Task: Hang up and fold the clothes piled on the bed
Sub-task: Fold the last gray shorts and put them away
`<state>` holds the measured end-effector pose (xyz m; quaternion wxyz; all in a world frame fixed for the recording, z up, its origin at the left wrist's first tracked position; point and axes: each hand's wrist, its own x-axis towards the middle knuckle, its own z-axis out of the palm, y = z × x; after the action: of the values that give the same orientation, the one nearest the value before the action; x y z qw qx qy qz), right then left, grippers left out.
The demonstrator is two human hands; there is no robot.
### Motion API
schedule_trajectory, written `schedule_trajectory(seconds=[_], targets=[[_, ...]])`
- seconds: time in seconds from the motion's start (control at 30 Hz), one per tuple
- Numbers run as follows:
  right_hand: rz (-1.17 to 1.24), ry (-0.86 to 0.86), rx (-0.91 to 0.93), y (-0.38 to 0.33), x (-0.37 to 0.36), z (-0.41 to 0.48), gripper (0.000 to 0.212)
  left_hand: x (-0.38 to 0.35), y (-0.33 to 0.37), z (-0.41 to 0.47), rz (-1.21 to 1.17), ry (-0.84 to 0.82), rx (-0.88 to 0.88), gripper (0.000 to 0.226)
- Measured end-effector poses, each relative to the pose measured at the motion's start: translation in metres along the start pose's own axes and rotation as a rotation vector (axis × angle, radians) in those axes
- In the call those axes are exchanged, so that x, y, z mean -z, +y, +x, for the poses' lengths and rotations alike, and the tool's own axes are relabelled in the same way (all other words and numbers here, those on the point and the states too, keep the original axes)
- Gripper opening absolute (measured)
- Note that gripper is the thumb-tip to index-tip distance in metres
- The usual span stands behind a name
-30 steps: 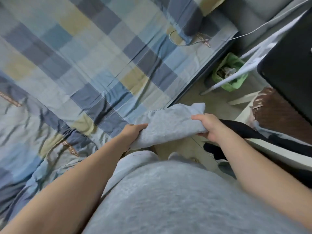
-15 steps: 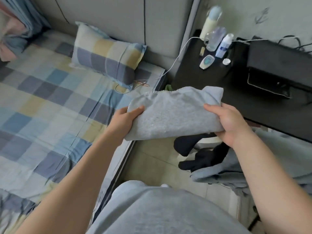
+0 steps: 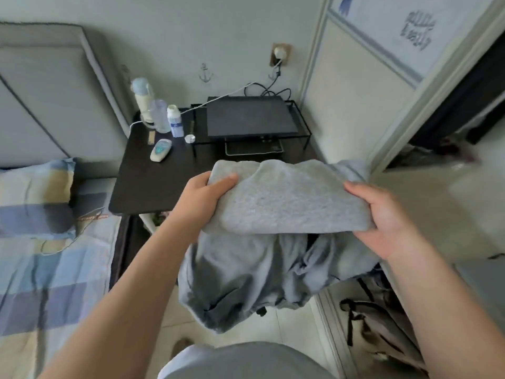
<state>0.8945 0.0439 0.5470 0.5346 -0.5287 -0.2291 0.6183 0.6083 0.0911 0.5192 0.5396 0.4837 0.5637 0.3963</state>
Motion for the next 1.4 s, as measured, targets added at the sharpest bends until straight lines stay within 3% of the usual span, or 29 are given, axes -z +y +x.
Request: schedule_trajectory(seconds=[0.23,0.43,0.6,0.7,0.93,1.1,1.27,1.4], targets=[[0.173,0.399,0.066,-0.025,0.134,-0.051,0.021,-0.17,0.028,0.051,0.137,-0.428,-0.016,0.037],[0.413,0.691,0.021,-0.013,0.204,-0.085,0.027,-0.296,0.033,0.075,0.285,-0.741,0.006,0.034],[0.584,0.877,0.09,-0.011,0.255,-0.083,0.013,-0.405,0.037,0.109,0.472,-0.938,0.007,0.032],[0.653,0.995,0.079,-0.009,0.291,-0.077,0.008,-0.47,0.022,0.12,0.539,-1.05,0.108,0.037],[0.846,1.135,0.011,-0.001,0.365,-0.045,0.015,-0.587,-0.027,0.144,0.598,-1.234,0.485,0.022],[0.898,1.247,-0.067,0.003,0.415,-0.034,0.021,-0.647,-0.047,0.142,0.664,-1.239,0.721,0.026],[0.801,1.36,-0.042,-0.018,0.482,-0.038,0.02,-0.713,-0.041,0.124,0.601,-1.317,0.688,0.028],[0.769,1.417,0.107,-0.047,0.531,-0.044,0.006,-0.77,-0.018,0.105,0.488,-1.322,0.549,0.022]])
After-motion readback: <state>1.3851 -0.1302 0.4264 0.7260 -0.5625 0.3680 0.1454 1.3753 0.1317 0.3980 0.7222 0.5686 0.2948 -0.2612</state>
